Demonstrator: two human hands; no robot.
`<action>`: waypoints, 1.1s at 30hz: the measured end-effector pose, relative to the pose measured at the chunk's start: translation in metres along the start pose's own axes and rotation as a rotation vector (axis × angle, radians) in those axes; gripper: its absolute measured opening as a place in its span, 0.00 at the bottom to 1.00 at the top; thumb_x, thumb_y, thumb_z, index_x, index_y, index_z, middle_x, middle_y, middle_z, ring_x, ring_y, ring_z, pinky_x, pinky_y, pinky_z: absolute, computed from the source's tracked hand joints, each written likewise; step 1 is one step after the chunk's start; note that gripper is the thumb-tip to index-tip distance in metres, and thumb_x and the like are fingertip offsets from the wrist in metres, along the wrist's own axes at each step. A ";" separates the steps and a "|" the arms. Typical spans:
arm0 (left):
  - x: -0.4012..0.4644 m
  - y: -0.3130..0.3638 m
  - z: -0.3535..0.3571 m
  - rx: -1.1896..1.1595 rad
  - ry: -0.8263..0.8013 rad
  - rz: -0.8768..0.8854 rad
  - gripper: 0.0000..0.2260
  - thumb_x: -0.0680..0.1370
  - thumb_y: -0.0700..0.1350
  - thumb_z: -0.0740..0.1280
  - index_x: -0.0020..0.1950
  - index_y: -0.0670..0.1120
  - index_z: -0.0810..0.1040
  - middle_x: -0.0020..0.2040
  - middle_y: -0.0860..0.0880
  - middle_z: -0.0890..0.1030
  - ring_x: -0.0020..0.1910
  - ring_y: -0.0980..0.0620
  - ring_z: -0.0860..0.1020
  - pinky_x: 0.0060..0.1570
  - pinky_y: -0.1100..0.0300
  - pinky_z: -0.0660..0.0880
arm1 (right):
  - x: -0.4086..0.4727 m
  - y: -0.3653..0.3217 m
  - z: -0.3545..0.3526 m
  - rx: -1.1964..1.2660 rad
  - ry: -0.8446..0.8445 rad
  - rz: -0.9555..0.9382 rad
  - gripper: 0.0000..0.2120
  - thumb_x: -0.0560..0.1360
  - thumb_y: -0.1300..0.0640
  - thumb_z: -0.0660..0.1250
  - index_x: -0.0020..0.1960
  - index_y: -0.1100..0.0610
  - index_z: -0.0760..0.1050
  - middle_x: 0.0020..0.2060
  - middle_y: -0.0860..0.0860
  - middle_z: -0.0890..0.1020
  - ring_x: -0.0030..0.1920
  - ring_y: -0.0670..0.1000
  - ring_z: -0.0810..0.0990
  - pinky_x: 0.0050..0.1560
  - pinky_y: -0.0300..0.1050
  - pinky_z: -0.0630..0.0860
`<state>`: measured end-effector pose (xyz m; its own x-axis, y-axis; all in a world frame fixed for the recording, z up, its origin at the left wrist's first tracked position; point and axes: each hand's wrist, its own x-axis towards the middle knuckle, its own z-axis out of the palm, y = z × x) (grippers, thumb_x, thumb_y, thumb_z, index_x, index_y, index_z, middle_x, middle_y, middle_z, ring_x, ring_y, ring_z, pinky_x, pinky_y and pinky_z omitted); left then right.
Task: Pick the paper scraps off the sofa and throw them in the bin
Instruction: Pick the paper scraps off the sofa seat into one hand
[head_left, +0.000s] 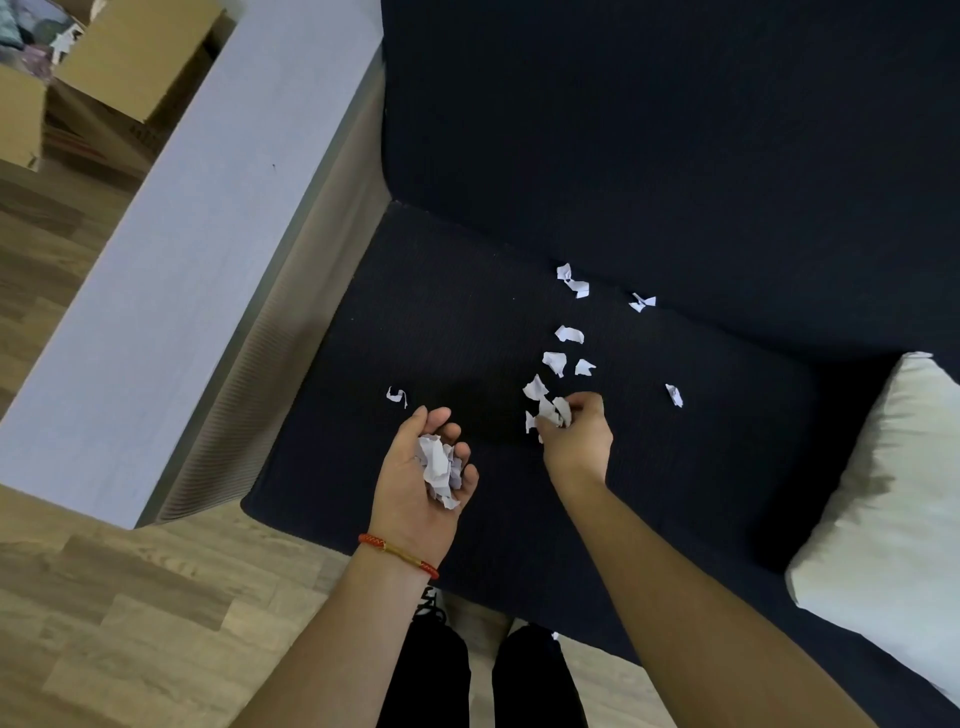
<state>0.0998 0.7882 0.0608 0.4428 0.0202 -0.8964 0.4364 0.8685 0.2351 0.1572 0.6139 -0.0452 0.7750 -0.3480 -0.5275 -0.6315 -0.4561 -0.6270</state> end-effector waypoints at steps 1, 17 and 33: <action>0.000 0.000 0.000 0.000 0.000 0.000 0.11 0.83 0.53 0.66 0.46 0.51 0.83 0.38 0.54 0.81 0.33 0.58 0.79 0.29 0.63 0.77 | 0.003 -0.002 0.001 -0.028 -0.017 -0.013 0.15 0.77 0.62 0.73 0.61 0.55 0.75 0.51 0.51 0.80 0.47 0.50 0.81 0.33 0.36 0.73; 0.003 0.005 -0.001 -0.019 -0.001 -0.011 0.10 0.83 0.53 0.67 0.45 0.52 0.83 0.39 0.54 0.81 0.34 0.58 0.79 0.30 0.64 0.77 | 0.011 -0.017 -0.002 -0.174 -0.008 -0.315 0.04 0.81 0.62 0.69 0.53 0.58 0.82 0.53 0.50 0.81 0.51 0.48 0.81 0.45 0.38 0.78; 0.004 0.004 0.007 -0.014 -0.021 0.018 0.10 0.83 0.52 0.66 0.46 0.51 0.83 0.39 0.54 0.79 0.33 0.57 0.78 0.28 0.64 0.76 | 0.027 -0.028 -0.004 -0.356 -0.087 -0.281 0.02 0.80 0.62 0.65 0.51 0.59 0.76 0.38 0.55 0.82 0.38 0.57 0.82 0.38 0.55 0.82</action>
<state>0.1084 0.7878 0.0610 0.4666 0.0258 -0.8841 0.4175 0.8748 0.2459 0.1964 0.6138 -0.0394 0.9005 -0.1072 -0.4214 -0.3384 -0.7814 -0.5243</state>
